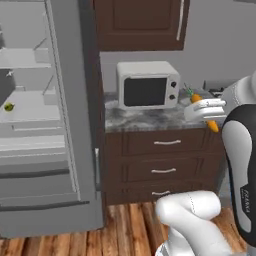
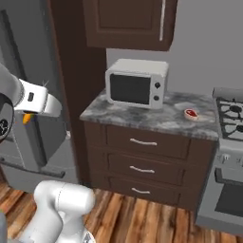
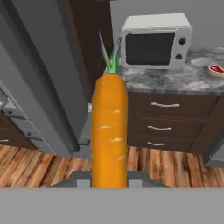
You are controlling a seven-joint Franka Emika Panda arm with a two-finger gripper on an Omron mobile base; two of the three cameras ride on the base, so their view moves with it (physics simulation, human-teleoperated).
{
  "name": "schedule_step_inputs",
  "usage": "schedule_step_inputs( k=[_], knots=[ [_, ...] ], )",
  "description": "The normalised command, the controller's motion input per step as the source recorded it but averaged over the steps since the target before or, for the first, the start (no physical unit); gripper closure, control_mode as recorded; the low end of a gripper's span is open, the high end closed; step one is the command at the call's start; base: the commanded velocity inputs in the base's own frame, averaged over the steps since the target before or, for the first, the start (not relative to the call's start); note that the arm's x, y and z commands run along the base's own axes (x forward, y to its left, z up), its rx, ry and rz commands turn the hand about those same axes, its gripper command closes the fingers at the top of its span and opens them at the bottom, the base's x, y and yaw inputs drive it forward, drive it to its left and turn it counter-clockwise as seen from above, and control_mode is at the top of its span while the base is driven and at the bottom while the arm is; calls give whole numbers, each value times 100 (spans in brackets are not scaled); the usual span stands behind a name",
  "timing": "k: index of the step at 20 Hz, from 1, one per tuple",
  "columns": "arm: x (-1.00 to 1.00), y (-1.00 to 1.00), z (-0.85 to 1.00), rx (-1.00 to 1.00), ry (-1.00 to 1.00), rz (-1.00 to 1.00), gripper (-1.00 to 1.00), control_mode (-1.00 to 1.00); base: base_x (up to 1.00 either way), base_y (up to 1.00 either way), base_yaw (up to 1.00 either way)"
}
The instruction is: Open the fridge, remove the pear, carrot, and steak, and place them on any counter.
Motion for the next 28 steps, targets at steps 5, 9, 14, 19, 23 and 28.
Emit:
schedule_step_inputs(
  k=[5, 9, 14, 19, 23, 28],
  knots=[
    [0, 0, 0, 0, 0, 0, 100, 100, 2, -93, -39],
    [0, 0, 0, 0, 0, 0, 100, 100, 67, -44, -36],
    [0, 0, 0, 0, 0, 0, 100, 100, 100, -13, -13],
    [0, 0, 0, 0, 0, 0, 100, 100, 100, 0, 2],
    [0, 0, 0, 0, 0, 0, 100, 100, 100, -15, 4],
    [8, -12, -12, 3, 7, 0, 100, -100, 70, -19, 2]
  ],
)
